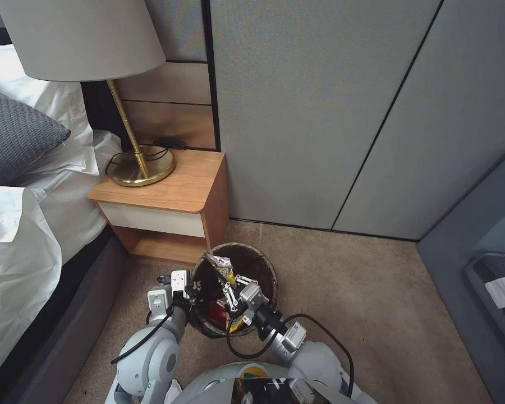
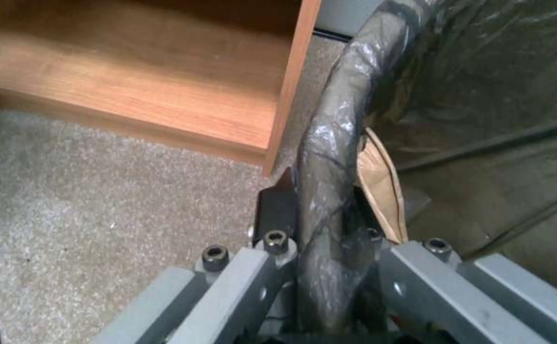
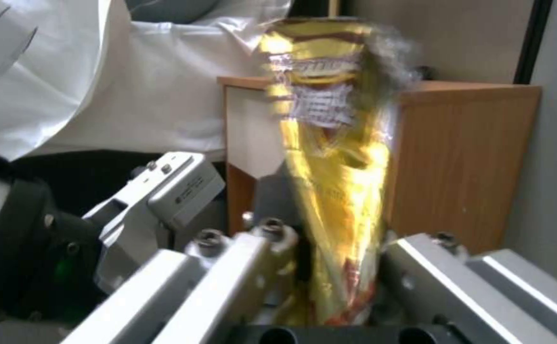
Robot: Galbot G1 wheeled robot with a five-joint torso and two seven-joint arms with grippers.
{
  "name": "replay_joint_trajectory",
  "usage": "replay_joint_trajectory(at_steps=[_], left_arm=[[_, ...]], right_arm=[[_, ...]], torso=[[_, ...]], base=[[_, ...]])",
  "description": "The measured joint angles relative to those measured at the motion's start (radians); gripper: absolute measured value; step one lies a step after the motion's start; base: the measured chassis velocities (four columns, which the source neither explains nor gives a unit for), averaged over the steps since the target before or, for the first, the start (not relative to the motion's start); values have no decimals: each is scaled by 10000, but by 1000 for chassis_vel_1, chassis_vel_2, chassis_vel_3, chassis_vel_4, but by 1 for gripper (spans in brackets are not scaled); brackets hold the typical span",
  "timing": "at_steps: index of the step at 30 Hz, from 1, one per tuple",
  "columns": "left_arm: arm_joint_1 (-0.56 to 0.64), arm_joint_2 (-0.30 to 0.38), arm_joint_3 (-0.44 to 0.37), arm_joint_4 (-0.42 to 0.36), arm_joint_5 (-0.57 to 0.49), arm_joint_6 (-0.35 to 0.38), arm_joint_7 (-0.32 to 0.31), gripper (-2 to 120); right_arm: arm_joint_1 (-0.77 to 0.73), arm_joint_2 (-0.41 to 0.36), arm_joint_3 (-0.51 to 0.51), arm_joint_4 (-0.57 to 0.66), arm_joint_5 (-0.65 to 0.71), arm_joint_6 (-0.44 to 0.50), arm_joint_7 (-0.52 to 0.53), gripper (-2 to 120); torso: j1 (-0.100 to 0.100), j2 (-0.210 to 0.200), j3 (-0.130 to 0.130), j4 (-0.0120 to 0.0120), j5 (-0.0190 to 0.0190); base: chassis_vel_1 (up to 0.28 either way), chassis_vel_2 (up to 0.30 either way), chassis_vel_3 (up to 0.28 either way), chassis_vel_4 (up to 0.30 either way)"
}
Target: Pick up the trash bin, then pick up the garbage from the floor and place it into the trash bin.
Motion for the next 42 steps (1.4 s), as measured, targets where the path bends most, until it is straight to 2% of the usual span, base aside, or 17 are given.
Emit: replay_joint_trajectory(at_steps=[1,3,5,11,12,14,15,17,21,24,28,42], left_arm=[[0,0,0,0,0,0,0,3],[-1,1,-6,-3,-5,0,4,3],[-2,2,-14,-3,-6,-1,5,3],[-14,23,-57,-2,-21,-6,12,3],[-14,23,-57,-2,-21,-6,12,3],[-26,29,-64,7,-28,-7,14,3],[-26,29,-64,7,-28,-7,14,3],[-33,31,-58,22,-29,-9,16,3],[-34,32,-48,23,-30,-9,16,3],[-17,47,-41,27,-32,-9,17,3],[-5,71,-48,28,-42,-17,17,3],[8,143,-29,72,-108,-138,58,3]], right_arm=[[0,0,0,0,0,0,0,7],[40,13,-19,-76,-13,36,-64,18],[48,19,-24,-96,-16,44,-72,22],[94,43,-27,-147,-23,87,-105,44],[94,43,-27,-147,-23,87,-105,44],[117,28,17,-144,-23,89,-117,59],[117,28,17,-144,-23,89,-117,59],[124,21,72,-95,-8,90,-119,69],[126,23,92,-78,1,89,-119,78],[136,21,135,-70,12,88,-118,93],[179,23,190,-29,26,90,-116,100],[372,66,796,361,234,114,-5,100]], torso=[[0,0,0,0,0],[0,0,0,0,0],[0,0,0,0,0],[0,0,0,0,0],[0,0,0,0,0],[0,0,0,0,0],[0,0,0,0,0],[0,0,0,0,0],[0,0,0,0,0],[0,0,0,0,1],[0,0,0,0,0],[0,0,0,1,1]], base=[[0,0,0,0],[0,0,0,0],[0,0,0,0],[0,0,0,0],[0,0,0,0],[0,0,0,0],[0,0,0,0],[0,0,0,0],[0,0,0,0],[0,0,0,0],[0,0,0,0],[0,0,0,0]])
